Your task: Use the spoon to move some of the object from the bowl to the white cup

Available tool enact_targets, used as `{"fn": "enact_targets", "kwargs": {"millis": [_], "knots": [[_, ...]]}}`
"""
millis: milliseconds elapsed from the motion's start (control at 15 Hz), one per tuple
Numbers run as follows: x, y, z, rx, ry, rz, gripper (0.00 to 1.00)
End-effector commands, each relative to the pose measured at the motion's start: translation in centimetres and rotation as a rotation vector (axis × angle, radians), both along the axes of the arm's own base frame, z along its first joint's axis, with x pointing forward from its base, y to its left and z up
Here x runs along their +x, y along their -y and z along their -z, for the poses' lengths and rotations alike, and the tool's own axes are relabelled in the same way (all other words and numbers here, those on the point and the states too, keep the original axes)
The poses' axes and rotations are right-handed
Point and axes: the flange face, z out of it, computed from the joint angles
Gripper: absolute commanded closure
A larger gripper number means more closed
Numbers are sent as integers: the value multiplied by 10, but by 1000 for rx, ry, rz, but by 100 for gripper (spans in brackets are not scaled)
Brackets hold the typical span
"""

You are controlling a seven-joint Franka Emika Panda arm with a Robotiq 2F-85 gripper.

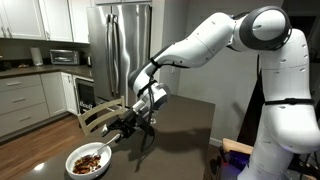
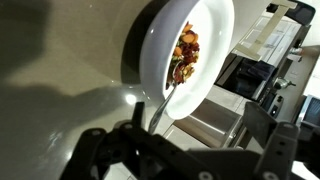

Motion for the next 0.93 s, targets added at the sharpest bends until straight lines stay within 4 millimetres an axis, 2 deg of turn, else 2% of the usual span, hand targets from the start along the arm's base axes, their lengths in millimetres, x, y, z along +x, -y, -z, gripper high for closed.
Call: {"fn": "enact_targets", "kwargs": {"millis": [0,67,133,200,867], "knots": [[4,-3,0,30,29,-12,0],[3,-4,0,33,29,-16,0],[3,-5,-1,36,32,-20,25],[3,-5,-2,36,35,-23,26],[3,-11,-7,29,56,-49,93]]}}
